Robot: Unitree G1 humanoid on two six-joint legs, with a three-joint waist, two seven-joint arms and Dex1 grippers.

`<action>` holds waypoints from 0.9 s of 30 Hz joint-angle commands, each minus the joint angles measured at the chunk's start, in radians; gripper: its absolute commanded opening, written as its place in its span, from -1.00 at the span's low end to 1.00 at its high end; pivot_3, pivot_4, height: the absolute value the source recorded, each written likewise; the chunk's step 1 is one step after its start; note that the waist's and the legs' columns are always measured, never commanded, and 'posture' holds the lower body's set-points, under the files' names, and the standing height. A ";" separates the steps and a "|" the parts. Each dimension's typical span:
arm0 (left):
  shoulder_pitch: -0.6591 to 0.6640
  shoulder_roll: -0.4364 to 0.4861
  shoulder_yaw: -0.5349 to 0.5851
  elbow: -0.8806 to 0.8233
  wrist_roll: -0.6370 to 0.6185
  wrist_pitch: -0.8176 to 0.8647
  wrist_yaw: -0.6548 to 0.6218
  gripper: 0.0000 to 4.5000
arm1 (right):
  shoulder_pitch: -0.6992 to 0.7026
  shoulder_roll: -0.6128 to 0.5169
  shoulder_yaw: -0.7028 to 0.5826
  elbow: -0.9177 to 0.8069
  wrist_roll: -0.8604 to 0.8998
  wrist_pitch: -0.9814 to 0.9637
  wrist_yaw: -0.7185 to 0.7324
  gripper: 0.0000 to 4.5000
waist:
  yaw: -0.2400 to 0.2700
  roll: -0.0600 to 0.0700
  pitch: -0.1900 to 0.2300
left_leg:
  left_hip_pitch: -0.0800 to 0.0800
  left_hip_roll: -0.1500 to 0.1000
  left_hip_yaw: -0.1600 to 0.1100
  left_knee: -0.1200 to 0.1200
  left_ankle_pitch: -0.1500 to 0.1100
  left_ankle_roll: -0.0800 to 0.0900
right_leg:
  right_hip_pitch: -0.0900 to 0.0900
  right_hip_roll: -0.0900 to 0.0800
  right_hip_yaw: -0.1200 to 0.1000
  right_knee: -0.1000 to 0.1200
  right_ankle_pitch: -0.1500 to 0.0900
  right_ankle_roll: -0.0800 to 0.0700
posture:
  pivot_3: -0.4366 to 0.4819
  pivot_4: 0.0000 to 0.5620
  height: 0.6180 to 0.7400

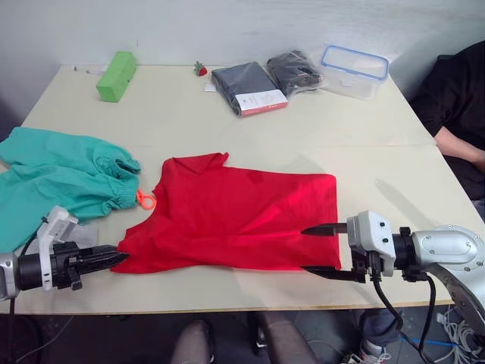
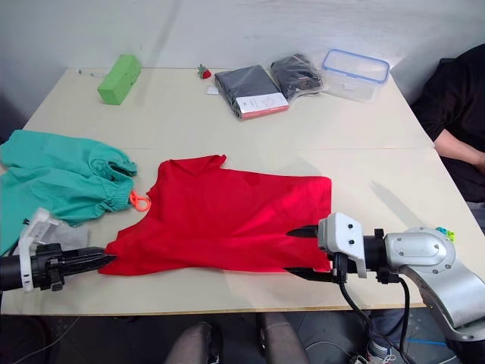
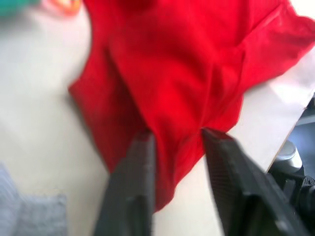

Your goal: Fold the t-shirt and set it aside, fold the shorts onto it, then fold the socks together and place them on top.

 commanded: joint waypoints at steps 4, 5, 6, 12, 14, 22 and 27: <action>-0.133 0.023 0.056 -0.196 -0.204 0.097 0.023 -0.13 | -0.055 0.041 0.095 0.046 -0.096 -0.061 -0.011 -0.71 | 0.004 0.000 0.000 | 0.000 0.000 0.000 0.001 0.000 0.000 | 0.001 0.000 0.000 0.000 0.000 0.000 | -0.05 -0.47 1.00; -0.152 0.023 0.009 -0.226 -0.187 0.090 0.048 -0.23 | -0.071 0.052 0.125 0.067 -0.130 -0.073 -0.020 -0.88 | 0.004 0.000 0.000 | 0.000 0.000 0.000 0.001 0.000 0.000 | 0.001 0.000 0.000 0.000 0.000 0.000 | -0.05 -0.47 1.00; -0.159 0.025 -0.032 -0.247 -0.159 0.074 0.062 -0.34 | -0.085 0.061 0.149 0.085 -0.156 -0.081 -0.027 -1.00 | 0.004 0.000 0.000 | 0.001 0.000 0.000 0.002 0.000 0.000 | 0.001 0.000 0.000 0.000 0.000 0.001 | -0.05 -0.47 1.00; -0.108 0.074 -0.351 -0.238 0.177 -0.158 0.097 -0.98 | -0.149 0.126 0.289 0.230 -0.327 -0.165 -0.056 -1.00 | -0.010 0.001 0.000 | 0.000 -0.001 0.001 0.001 0.000 0.000 | -0.001 0.000 0.001 0.003 0.000 0.000 | -0.05 -0.47 1.00; -0.106 0.079 -0.418 -0.217 0.248 -0.218 0.095 -0.98 | -0.148 0.131 0.311 0.254 -0.357 -0.164 -0.059 -1.00 | -0.010 0.001 0.000 | 0.000 -0.001 0.002 0.001 0.001 -0.001 | -0.003 0.000 0.001 0.004 -0.001 -0.001 | -0.05 -0.47 1.00; -0.165 0.012 -0.528 -0.184 0.340 -0.316 0.099 -0.98 | -0.029 -0.007 0.272 0.286 -0.422 -0.151 -0.039 -1.00 | 0.008 0.001 -0.004 | 0.001 -0.001 0.002 0.003 0.001 -0.001 | 0.000 0.000 0.002 0.004 -0.001 -0.001 | -0.05 -0.47 1.00; -0.140 0.020 -0.538 -0.220 0.340 -0.331 0.064 -0.98 | 0.136 -0.138 0.130 0.293 -0.388 -0.179 -0.004 -1.00 | 0.026 -0.002 -0.008 | 0.006 -0.001 0.001 0.004 0.000 0.003 | 0.010 -0.001 0.001 -0.003 -0.002 -0.003 | -0.05 -0.47 1.00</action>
